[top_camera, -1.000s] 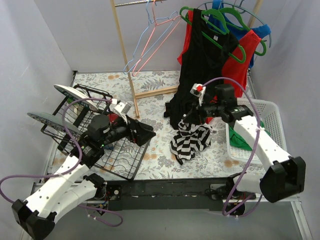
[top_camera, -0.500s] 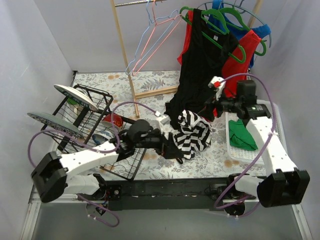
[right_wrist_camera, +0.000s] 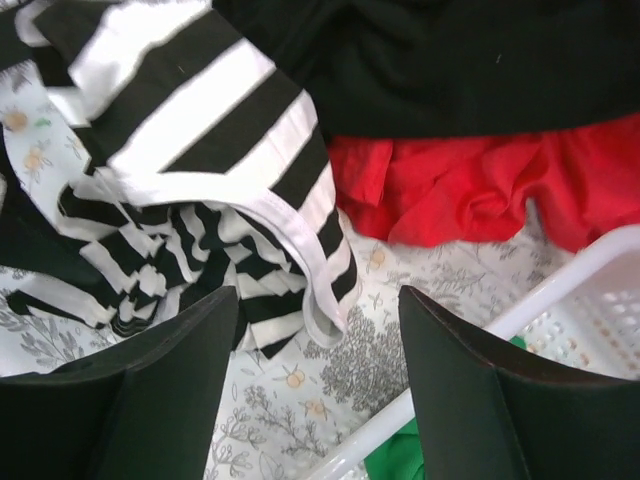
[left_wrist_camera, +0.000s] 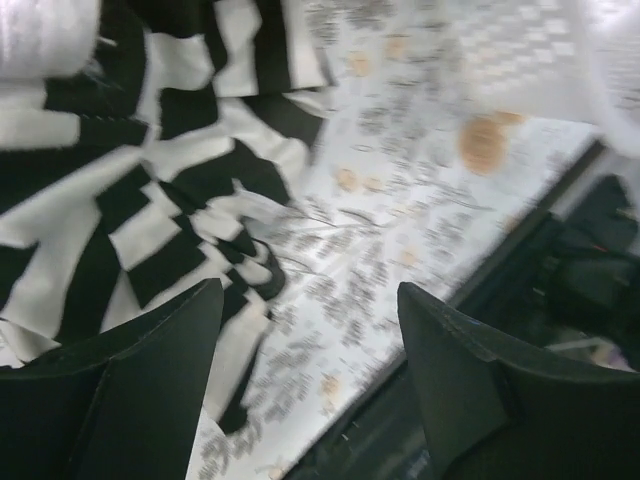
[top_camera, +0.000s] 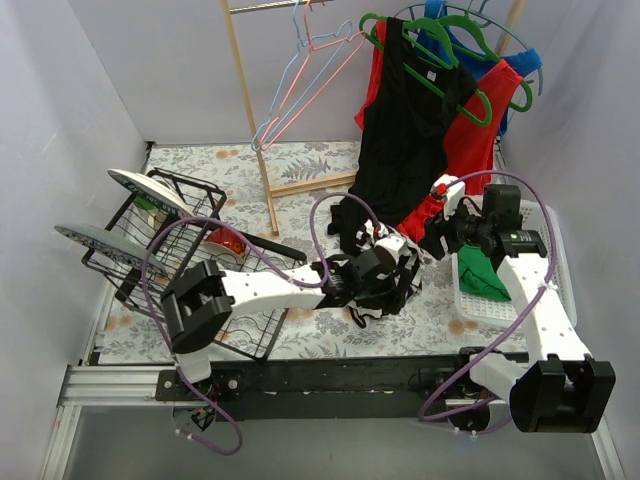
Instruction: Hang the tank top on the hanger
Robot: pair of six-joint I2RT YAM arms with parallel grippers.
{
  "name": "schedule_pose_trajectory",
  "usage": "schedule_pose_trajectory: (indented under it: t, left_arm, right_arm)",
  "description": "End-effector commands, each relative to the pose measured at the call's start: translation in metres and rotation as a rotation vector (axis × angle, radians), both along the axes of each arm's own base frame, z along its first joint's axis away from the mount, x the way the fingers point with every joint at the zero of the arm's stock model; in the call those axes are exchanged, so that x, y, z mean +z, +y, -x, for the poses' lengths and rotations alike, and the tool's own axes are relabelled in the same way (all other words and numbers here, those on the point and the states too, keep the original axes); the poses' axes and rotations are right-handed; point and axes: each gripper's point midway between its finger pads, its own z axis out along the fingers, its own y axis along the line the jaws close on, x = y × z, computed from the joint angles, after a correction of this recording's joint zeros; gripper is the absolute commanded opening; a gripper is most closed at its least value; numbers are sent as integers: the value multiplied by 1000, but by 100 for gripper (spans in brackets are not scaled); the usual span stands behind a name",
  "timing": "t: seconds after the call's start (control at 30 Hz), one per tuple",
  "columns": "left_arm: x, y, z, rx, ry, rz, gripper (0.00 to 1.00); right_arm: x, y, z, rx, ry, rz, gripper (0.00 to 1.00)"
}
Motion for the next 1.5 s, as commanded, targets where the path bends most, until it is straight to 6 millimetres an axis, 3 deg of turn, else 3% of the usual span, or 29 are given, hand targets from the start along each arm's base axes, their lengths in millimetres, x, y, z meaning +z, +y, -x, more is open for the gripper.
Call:
schedule_pose_trajectory:
  t: [0.0,0.03,0.17,0.2,0.23,0.4,0.47,0.5,0.57,0.6,0.63,0.7,0.73,0.77,0.83,0.87,0.9,1.0,1.1,1.2,1.3,1.33,1.4,1.47]
  left_arm:
    - [-27,21,-34,150,-104,-181,69]
    - [-31,24,-38,170,-119,-196,69]
    - [-48,34,-41,195,-130,-237,50]
    - [-48,34,-41,198,-130,-234,35]
    - [-48,36,-41,206,-129,-232,30]
    - [-51,54,-35,220,-111,-232,18]
    - [-37,57,-34,232,-104,-185,15]
    - [-42,66,-33,240,-95,-195,12]
    - [-28,73,-32,254,-93,-156,6]
    - [-28,82,-31,264,-85,-157,4]
    - [-26,90,-31,272,-81,-160,0]
    - [-3,105,-36,307,-83,-106,0]
    - [-7,118,-33,316,-71,-122,0]
    - [15,125,-34,327,-84,-68,0]
    - [22,144,-35,341,-60,-40,0]
    - [29,150,-36,344,-54,-16,0]
    - [49,161,-42,361,-71,40,0]
    - [74,174,-38,324,-74,122,0]
    - [86,179,-29,270,-81,130,0]
    - [85,182,-15,197,-65,106,0]
    - [79,183,1,126,-37,110,3]
    - [84,185,2,128,-50,125,20]
    - [94,185,2,122,-79,161,35]
    - [115,181,6,96,-116,229,53]
  right_arm:
    - [-30,-13,-4,-42,93,71,68]
    - [-36,-13,-3,-39,118,74,66]
    - [-68,-12,-3,-22,226,87,59]
    - [-73,-13,-4,-23,240,99,58]
    - [-78,-14,-6,-25,247,118,58]
    - [-99,-8,-9,1,310,149,58]
    - [-108,2,-5,36,334,161,55]
    - [-109,4,-5,40,338,166,44]
    - [-107,7,-6,52,339,169,24]
    - [-103,7,-8,51,330,171,2]
    - [-98,7,-10,53,315,169,1]
    - [-71,7,-16,53,240,169,1]
    - [-59,7,-19,52,208,173,1]
    - [-31,7,-27,46,131,171,1]
    - [2,5,-31,37,47,171,1]
    - [37,6,-36,28,-43,163,1]
    - [50,6,-35,32,-67,162,1]
    - [108,12,-31,56,-199,124,1]
    - [152,18,-21,73,-306,78,1]
    - [172,25,-6,113,-344,32,1]
    - [170,41,14,211,-299,-41,1]
    - [160,47,20,239,-263,-64,1]
    - [149,59,32,307,-210,-115,1]
    - [124,68,39,342,-139,-126,1]
